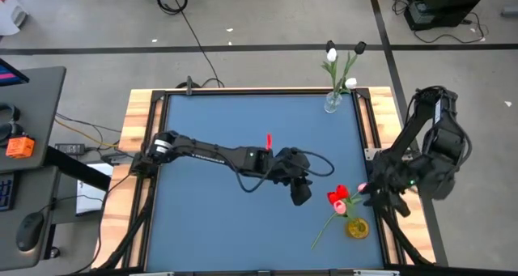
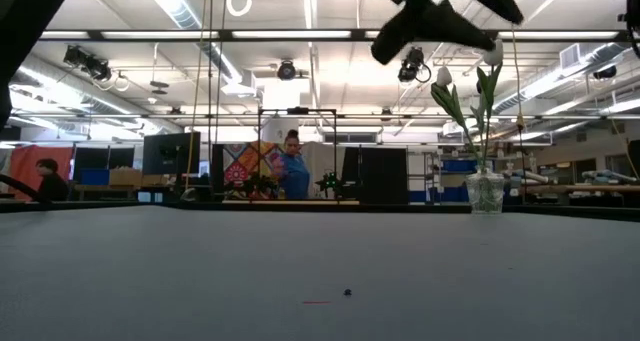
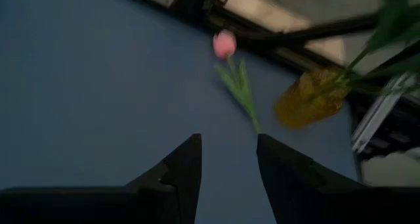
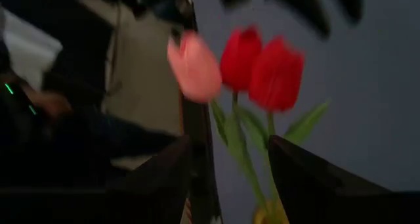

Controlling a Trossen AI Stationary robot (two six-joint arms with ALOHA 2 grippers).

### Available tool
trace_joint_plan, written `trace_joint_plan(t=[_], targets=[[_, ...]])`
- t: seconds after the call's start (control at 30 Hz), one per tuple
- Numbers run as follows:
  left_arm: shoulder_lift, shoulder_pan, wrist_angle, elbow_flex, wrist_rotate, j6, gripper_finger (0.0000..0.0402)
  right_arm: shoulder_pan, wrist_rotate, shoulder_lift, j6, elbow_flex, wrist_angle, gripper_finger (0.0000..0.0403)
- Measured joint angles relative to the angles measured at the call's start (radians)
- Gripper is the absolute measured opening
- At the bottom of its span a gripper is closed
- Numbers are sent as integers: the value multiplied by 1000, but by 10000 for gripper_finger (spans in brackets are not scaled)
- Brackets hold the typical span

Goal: Sort flowers into vase by color
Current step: Put the pink flower into the yellow vase

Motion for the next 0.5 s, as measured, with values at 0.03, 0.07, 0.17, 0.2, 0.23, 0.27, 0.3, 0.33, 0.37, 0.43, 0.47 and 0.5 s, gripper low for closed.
trace_joint_plan(t=[0.03,0.07,0.17,0.2,0.23,0.27,0.3,0.33,0.37,0.43,0.47,0.5], targets=[[4,-3,-12,-2,0,-3,153,0,23,-11,0,0,5,210],[9,-7,-23,-4,0,-6,153,0,43,-22,1,0,8,210],[29,-11,9,0,1,-21,153,-2,76,-46,18,0,11,210],[31,-15,-1,-2,0,-31,153,-2,82,-50,28,0,10,210],[41,-16,14,-3,0,-40,153,-2,90,-54,33,0,11,210],[52,-16,42,1,0,-43,153,-2,95,-56,34,0,11,210],[58,-19,44,0,0,-44,153,-2,99,-56,35,0,12,210],[66,-21,33,-2,0,-45,153,-2,101,-55,35,0,12,210],[83,-22,64,-2,0,-48,153,-3,103,-53,35,0,13,210],[111,-23,114,-1,-2,-51,153,-5,114,-46,35,0,20,210],[128,-25,134,-2,-4,-53,153,-10,119,-44,35,0,25,209],[151,-26,195,-2,-4,-55,153,-16,119,-44,35,0,33,209]])
